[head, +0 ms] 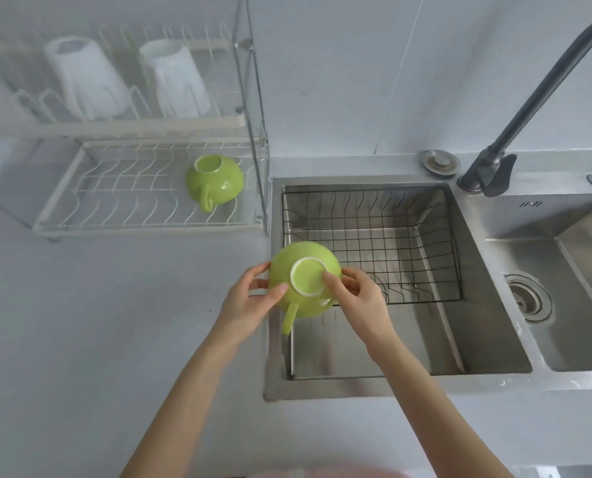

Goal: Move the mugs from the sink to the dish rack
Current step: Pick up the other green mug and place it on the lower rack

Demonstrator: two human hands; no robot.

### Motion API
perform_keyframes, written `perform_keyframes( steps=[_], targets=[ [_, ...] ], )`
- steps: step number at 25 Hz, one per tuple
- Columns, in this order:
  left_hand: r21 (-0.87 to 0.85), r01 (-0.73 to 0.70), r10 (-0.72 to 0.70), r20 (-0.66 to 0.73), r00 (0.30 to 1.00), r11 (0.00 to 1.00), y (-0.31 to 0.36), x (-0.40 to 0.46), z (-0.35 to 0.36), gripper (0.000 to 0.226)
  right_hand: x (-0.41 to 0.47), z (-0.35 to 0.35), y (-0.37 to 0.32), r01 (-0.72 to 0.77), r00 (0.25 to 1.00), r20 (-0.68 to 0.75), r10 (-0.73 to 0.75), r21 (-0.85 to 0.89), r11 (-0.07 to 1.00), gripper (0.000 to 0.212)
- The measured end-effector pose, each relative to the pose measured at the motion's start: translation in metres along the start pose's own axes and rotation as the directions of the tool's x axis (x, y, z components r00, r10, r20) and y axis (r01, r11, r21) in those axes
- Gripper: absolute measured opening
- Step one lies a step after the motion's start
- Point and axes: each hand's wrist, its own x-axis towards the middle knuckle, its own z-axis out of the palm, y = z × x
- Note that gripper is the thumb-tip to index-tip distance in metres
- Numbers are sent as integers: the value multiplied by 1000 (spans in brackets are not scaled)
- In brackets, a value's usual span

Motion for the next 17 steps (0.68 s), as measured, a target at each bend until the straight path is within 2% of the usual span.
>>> perform_keyframes(
  steps=[5, 10, 17],
  targets=[
    [53, -44, 41, 53, 998, 998, -15, -8, -56, 54, -20, 49, -18, 40, 999, -20, -40, -12, 999, 43],
    [31, -66, 65, 30, 997, 997, -29, -5, -107, 60, -28, 104, -38, 118, 992, -37, -121, -67, 991, 43],
    [40, -100, 99, 16, 995, 994, -40, 12, -180, 79, -25, 177, -66, 156, 988, 8, -156, -40, 987, 47]
  ],
)
